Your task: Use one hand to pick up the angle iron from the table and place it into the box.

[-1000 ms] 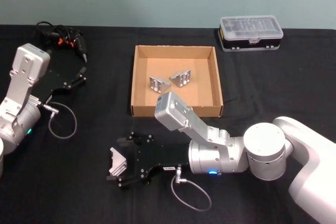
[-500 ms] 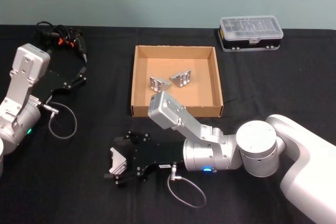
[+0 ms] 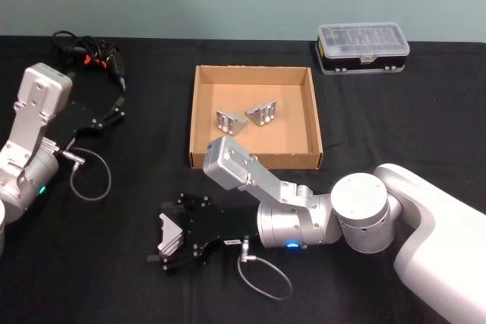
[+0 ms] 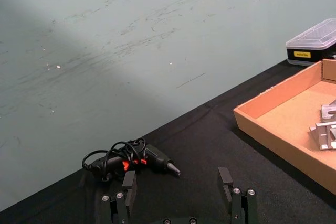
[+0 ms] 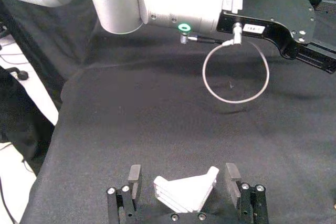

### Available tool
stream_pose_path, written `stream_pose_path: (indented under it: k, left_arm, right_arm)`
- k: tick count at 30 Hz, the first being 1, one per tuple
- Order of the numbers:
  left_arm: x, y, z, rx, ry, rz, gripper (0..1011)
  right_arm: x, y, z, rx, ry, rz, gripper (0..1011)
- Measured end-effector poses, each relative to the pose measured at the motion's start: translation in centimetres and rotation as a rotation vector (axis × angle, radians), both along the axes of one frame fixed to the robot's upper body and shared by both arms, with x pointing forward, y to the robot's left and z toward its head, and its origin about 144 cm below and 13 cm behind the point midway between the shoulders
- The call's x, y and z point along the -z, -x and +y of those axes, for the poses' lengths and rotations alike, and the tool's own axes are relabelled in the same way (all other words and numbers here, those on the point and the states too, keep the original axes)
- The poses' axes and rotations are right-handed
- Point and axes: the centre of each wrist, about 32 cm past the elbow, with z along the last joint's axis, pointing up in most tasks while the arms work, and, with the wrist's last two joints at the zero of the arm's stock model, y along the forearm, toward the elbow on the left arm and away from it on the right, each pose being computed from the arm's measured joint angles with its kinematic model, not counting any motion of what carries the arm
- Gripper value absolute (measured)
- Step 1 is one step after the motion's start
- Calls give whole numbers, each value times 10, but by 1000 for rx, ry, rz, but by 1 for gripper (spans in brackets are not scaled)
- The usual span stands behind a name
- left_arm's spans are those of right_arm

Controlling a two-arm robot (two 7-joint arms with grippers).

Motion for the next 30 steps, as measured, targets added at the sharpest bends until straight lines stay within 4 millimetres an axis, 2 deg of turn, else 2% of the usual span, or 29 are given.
stream_pose_path:
  k: [30]
  left_arm:
    - [0,0,0,0,0,0,1011]
  right_arm:
    - [7,-2,8,2,8,6,1004]
